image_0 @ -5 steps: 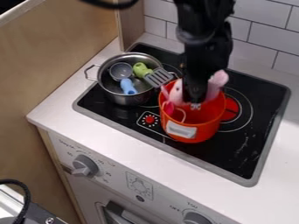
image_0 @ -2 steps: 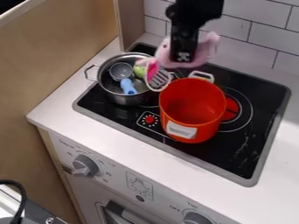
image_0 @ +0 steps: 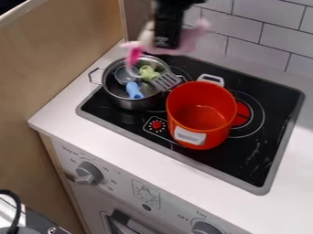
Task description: Put the pink toy in the silver pot
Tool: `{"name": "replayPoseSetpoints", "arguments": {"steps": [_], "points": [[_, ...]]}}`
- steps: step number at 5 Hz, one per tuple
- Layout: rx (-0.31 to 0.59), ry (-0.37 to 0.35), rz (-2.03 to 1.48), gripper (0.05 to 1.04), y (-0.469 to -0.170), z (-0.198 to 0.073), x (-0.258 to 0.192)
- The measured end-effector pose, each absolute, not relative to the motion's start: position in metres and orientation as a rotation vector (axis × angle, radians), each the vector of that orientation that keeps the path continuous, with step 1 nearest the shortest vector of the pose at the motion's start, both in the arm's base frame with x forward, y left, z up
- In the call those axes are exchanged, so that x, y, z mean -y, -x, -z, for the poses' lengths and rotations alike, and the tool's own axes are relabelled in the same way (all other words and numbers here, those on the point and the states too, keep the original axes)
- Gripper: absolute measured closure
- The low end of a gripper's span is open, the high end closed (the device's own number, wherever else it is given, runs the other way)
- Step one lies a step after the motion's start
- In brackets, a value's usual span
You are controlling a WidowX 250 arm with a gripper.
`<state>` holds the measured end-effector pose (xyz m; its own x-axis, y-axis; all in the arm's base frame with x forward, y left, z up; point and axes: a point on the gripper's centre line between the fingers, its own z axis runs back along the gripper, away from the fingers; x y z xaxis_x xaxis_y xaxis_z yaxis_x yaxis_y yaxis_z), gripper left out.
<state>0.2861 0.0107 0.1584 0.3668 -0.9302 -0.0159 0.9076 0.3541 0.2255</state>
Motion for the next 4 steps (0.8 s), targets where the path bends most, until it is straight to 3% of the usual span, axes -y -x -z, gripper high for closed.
{"name": "replayPoseSetpoints", "arguments": {"steps": [3, 4], "points": [[0.224, -0.271, 1.266, 0.829, -0.285, -0.113, -0.067], [0.241, -0.267, 1.250, 0.771, -0.283, -0.097, -0.069]]}}
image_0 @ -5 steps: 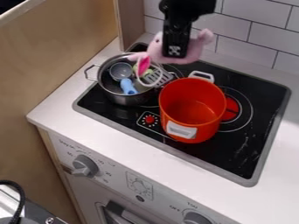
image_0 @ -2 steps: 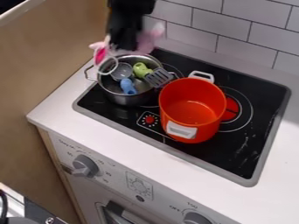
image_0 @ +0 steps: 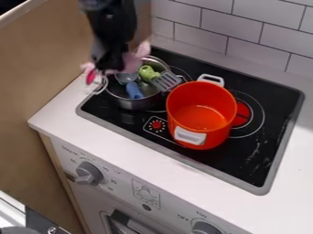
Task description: Put the pink toy in the silver pot
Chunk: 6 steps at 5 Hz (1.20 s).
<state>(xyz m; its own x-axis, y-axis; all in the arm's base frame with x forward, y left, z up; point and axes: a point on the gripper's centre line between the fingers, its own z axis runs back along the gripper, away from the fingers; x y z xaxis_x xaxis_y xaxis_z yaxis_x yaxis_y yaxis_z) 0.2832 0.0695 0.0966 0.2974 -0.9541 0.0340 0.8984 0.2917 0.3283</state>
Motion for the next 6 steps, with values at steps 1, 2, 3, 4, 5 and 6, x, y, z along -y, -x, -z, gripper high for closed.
{"name": "replayPoseSetpoints", "arguments": {"steps": [1, 2, 3, 4, 5, 6], "points": [[0.245, -0.274, 1.224, 0.486, -0.284, -0.093, -0.065], [0.219, -0.254, 1.220, 0.196, -0.285, -0.102, -0.061], [0.204, -0.257, 1.221, 0.081, -0.290, -0.115, -0.061], [0.164, -0.248, 1.227, 0.085, -0.296, -0.130, -0.060], [0.115, -0.232, 1.239, 0.085, -0.295, -0.148, -0.059], [0.084, -0.223, 1.237, 0.085, -0.294, -0.160, -0.057]]}}
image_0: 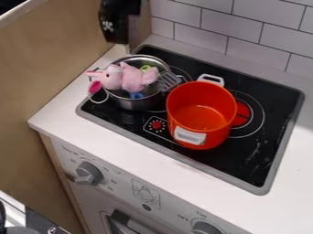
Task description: Put the pink toy in the silver pot
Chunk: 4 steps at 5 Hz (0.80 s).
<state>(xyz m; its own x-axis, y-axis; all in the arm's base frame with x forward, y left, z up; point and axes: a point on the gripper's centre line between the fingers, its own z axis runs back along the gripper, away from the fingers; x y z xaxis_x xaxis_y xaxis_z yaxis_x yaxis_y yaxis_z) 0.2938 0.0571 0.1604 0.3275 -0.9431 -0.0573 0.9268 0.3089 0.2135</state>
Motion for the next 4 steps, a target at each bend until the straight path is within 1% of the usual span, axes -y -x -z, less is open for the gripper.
{"name": "replayPoseSetpoints", "arguments": {"steps": [1, 4], "points": [[0.049, -0.202, 1.232, 0.085, -0.289, -0.165, -0.055], [0.045, -0.195, 1.197, 0.085, -0.279, -0.166, -0.025]]}}
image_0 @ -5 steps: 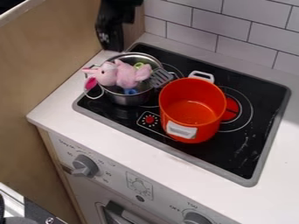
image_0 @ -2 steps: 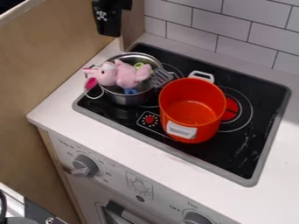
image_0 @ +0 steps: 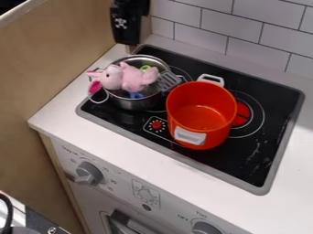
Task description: Put the pink toy in the silver pot
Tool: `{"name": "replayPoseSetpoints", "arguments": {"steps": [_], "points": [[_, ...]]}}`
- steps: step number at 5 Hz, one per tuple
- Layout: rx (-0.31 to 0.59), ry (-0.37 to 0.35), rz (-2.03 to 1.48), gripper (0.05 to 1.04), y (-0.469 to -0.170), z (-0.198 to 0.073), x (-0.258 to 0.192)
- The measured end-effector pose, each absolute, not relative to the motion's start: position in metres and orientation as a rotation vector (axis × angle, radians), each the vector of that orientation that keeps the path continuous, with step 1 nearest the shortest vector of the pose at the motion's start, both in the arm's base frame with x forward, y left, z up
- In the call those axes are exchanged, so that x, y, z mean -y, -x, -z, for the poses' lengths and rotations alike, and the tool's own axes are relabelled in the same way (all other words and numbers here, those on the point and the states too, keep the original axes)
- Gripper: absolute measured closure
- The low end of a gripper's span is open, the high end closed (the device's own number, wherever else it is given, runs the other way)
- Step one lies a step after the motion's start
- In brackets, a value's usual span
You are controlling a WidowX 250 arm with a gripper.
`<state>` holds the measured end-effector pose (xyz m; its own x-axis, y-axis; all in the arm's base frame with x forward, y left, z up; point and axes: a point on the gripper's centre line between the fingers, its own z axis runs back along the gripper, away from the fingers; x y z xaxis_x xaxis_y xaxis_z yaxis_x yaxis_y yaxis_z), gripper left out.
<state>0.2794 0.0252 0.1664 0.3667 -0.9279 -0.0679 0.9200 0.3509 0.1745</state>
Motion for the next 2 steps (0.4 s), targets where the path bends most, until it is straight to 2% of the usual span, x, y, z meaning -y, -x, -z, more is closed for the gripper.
{"name": "replayPoseSetpoints", "arguments": {"steps": [1, 2], "points": [[0.033, -0.151, 1.181, 0.085, -0.2742, -0.1653, -0.0163], [0.070, -0.149, 1.164, 0.085, -0.2735, -0.1710, -0.0074]]}}
